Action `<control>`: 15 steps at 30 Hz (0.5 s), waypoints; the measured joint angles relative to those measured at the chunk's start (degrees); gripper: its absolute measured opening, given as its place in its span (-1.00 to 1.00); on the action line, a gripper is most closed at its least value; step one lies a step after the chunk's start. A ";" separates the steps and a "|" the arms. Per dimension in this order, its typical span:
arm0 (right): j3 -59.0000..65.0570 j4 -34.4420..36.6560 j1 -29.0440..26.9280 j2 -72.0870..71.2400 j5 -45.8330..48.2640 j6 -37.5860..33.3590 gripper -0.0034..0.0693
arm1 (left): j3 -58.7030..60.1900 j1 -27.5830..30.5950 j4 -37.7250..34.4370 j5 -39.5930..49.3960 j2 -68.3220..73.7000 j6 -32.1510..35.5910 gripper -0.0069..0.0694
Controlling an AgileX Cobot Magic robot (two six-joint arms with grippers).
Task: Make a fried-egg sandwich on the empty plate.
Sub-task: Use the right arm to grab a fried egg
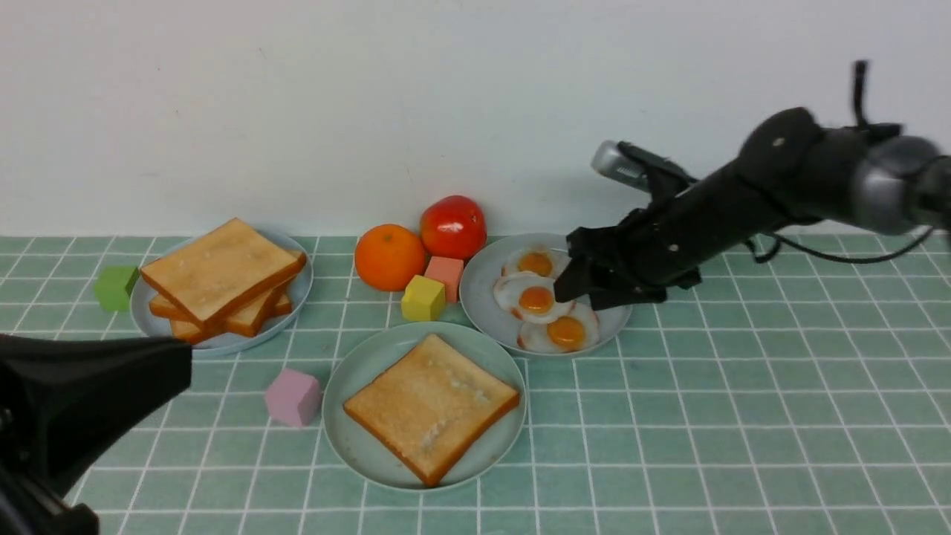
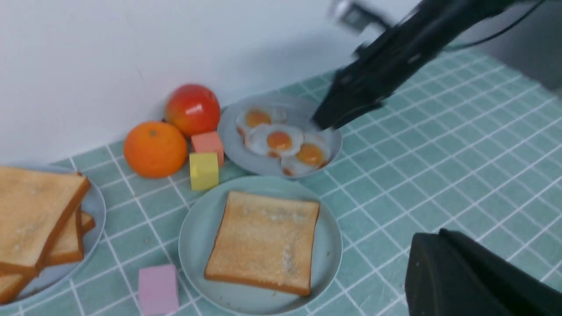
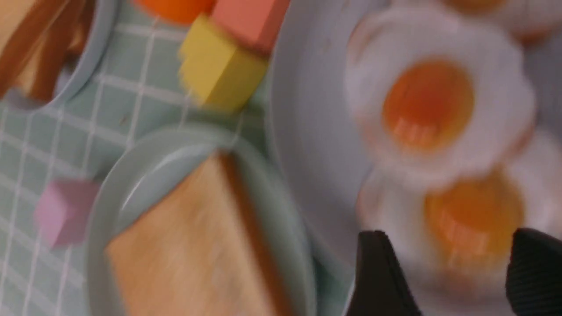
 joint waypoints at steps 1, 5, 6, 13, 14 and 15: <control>-3.18 0.00 -0.47 2.62 1.09 0.61 0.20 | 0.00 0.00 0.00 -0.14 0.00 0.00 -0.85; -10.12 -0.11 -2.04 7.82 4.26 2.49 0.20 | 0.06 0.00 -0.09 -0.28 0.00 0.00 -0.85; -11.41 -0.11 -2.16 8.70 4.62 2.90 0.20 | 0.06 0.00 -0.14 -0.27 0.00 0.00 -0.85; -13.17 0.75 -1.42 10.92 2.15 2.79 0.20 | 0.06 0.00 -0.14 -0.38 0.00 0.00 -0.85; -13.17 1.29 -1.42 11.22 1.79 2.54 0.20 | 0.06 0.00 -0.14 -0.38 0.00 0.00 -0.85; -13.17 1.56 -1.42 11.45 1.65 2.37 0.20 | 0.06 0.00 -0.14 -0.38 0.00 0.00 -0.85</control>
